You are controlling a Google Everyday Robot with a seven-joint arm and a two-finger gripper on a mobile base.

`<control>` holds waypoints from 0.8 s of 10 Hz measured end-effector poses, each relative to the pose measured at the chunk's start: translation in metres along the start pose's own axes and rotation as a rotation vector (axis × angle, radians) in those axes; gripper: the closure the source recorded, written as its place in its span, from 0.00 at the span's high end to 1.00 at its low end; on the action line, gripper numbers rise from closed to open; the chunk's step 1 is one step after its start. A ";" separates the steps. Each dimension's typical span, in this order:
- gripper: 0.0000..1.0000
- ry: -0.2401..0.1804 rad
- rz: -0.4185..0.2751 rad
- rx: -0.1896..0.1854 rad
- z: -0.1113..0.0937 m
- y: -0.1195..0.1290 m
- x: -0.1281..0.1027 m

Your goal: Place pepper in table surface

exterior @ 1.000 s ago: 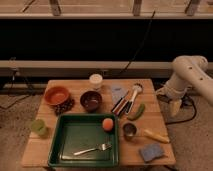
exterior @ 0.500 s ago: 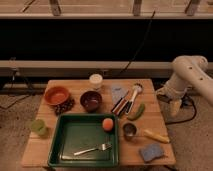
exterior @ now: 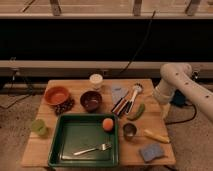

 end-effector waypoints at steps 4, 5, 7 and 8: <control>0.80 -0.011 -0.060 0.014 0.030 -0.025 -0.007; 0.80 -0.005 -0.071 0.022 0.033 -0.032 -0.005; 0.80 0.010 -0.096 0.019 0.041 -0.045 -0.005; 0.80 0.017 -0.106 0.013 0.046 -0.048 -0.004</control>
